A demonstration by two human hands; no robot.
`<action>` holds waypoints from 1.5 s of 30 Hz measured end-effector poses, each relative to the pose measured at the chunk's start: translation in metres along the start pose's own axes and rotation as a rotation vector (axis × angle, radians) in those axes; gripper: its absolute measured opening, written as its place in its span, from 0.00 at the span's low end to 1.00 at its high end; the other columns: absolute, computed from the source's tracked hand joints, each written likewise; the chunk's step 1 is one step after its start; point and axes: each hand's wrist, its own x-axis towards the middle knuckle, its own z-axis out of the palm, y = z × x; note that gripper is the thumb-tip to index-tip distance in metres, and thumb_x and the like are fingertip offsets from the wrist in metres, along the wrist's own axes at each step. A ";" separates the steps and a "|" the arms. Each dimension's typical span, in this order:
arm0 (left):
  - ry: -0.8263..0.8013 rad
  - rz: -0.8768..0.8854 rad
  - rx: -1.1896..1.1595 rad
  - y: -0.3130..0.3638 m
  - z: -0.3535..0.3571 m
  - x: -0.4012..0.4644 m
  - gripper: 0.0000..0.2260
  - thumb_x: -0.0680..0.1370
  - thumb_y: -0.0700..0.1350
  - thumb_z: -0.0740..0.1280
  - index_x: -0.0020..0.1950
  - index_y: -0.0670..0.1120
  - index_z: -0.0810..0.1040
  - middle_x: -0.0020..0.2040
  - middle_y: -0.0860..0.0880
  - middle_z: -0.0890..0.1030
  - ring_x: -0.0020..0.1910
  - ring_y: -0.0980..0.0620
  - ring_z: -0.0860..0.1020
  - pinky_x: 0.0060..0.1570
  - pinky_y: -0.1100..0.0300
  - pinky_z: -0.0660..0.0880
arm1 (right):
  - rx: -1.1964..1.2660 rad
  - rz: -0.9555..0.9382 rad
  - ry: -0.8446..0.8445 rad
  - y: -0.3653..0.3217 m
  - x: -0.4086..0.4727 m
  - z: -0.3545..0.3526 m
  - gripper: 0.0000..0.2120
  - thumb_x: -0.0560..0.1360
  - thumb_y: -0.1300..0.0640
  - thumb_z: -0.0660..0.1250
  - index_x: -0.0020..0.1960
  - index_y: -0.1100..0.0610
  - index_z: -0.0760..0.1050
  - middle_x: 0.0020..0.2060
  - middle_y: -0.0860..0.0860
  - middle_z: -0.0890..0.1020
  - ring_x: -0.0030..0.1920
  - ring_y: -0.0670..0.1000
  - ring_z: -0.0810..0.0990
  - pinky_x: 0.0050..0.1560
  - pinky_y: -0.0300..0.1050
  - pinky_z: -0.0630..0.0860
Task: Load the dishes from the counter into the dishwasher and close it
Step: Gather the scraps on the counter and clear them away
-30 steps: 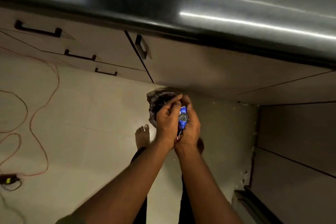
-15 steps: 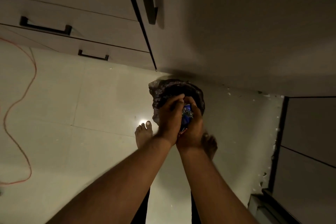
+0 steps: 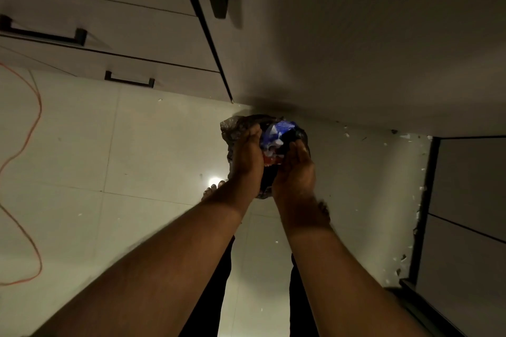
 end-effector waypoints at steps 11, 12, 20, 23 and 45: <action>-0.032 -0.026 -0.038 -0.036 -0.011 -0.011 0.18 0.85 0.51 0.64 0.75 0.51 0.76 0.74 0.48 0.76 0.75 0.45 0.72 0.77 0.44 0.66 | 0.025 0.048 0.059 0.008 0.000 -0.020 0.21 0.88 0.58 0.55 0.79 0.60 0.67 0.77 0.54 0.71 0.79 0.53 0.67 0.78 0.45 0.65; -0.036 -0.028 -0.058 -0.037 -0.012 -0.018 0.18 0.85 0.50 0.64 0.75 0.50 0.75 0.73 0.48 0.77 0.73 0.45 0.73 0.75 0.45 0.69 | 0.044 0.045 0.059 0.008 -0.001 -0.021 0.21 0.88 0.59 0.55 0.79 0.60 0.68 0.77 0.55 0.72 0.78 0.54 0.68 0.77 0.45 0.66; -0.121 -0.089 -0.193 -0.010 -0.012 -0.096 0.12 0.86 0.44 0.62 0.67 0.51 0.80 0.64 0.50 0.83 0.61 0.54 0.82 0.56 0.60 0.80 | 0.125 0.082 -0.016 -0.017 -0.060 -0.018 0.21 0.87 0.57 0.57 0.79 0.60 0.68 0.75 0.56 0.74 0.73 0.54 0.74 0.55 0.39 0.79; -0.113 -0.075 -0.238 0.002 -0.003 -0.134 0.12 0.85 0.40 0.63 0.66 0.47 0.81 0.66 0.46 0.83 0.65 0.48 0.81 0.67 0.54 0.76 | 0.214 0.166 -0.050 -0.031 -0.091 -0.017 0.20 0.86 0.56 0.60 0.77 0.60 0.72 0.70 0.58 0.79 0.69 0.56 0.79 0.71 0.49 0.75; -0.230 0.297 -0.193 0.147 0.025 -0.330 0.16 0.84 0.33 0.60 0.70 0.40 0.78 0.64 0.44 0.83 0.57 0.54 0.82 0.49 0.71 0.79 | 0.344 -0.098 -0.205 -0.181 -0.309 0.027 0.14 0.84 0.62 0.64 0.66 0.67 0.79 0.59 0.61 0.85 0.60 0.57 0.85 0.70 0.52 0.76</action>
